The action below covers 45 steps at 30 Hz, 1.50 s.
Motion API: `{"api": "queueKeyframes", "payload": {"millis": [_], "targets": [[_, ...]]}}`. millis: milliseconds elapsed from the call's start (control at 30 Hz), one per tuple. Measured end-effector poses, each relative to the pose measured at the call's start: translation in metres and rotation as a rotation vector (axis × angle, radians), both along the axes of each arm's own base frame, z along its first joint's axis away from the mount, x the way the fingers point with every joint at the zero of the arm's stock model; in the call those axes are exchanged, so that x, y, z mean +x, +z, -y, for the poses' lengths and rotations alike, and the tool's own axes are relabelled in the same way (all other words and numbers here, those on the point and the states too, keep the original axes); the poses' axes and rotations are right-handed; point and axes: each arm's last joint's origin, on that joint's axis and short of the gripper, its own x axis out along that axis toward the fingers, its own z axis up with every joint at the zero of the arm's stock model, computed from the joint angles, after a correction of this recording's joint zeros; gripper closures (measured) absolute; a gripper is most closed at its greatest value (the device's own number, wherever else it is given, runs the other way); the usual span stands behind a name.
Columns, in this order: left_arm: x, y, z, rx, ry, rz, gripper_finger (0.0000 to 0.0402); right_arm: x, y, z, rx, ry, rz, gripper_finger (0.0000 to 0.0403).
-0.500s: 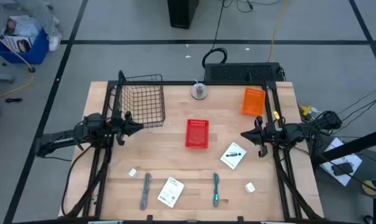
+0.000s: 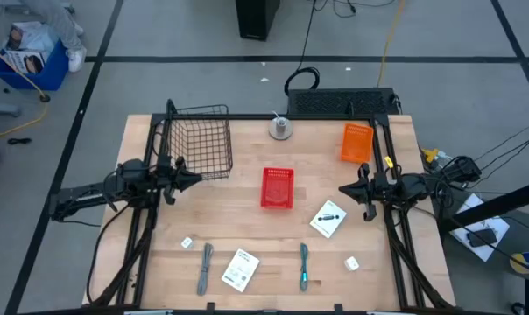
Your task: Pick and place items into bin
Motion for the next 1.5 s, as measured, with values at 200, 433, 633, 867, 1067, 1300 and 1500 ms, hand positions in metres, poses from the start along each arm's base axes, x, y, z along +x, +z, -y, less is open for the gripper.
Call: {"api": "queueKeyframes", "payload": {"millis": [200, 433, 633, 867, 1067, 1300, 1500], "targets": [[0.0, -0.0001, 0.0, 0.0, 0.0, 0.0, 0.0376, 0.0, 0.0, 0.0, 0.0, 0.0, 0.0, 0.0403], [0.0, -0.0001, 0.0, 0.0, 0.001, 0.0, 0.0376, 0.0, 0.0, 0.0, 0.0, 0.0, 0.0, 0.0403], [0.0, 0.0, 0.0, 0.0, 0.0, 0.0, 0.0376, 0.0, 0.0, 0.0, 0.0, 0.0, 0.0, 0.0403], [0.0, 0.0, 0.0, 0.0, 0.0, 0.0, 0.0376, 0.0, 0.0, 0.0, 0.0, 0.0, 0.0, 0.0403], [0.0, 0.0, 0.0, 0.0, 0.001, 0.0, 0.0376, 0.0, 0.0, 0.0, 0.0, 0.0, 0.0, 0.0403], [0.0, 0.0, 0.0, 0.0, 0.0, 0.0, 0.0376, 0.0, 0.0, 0.0, 0.0, 0.001, 0.0, 0.0403], [0.0, 0.0, 0.0, 0.0, 0.0, 0.0, 0.0376, 0.0, 0.0004, 0.0, 0.139, 0.014, 0.011, 0.0403]]}}
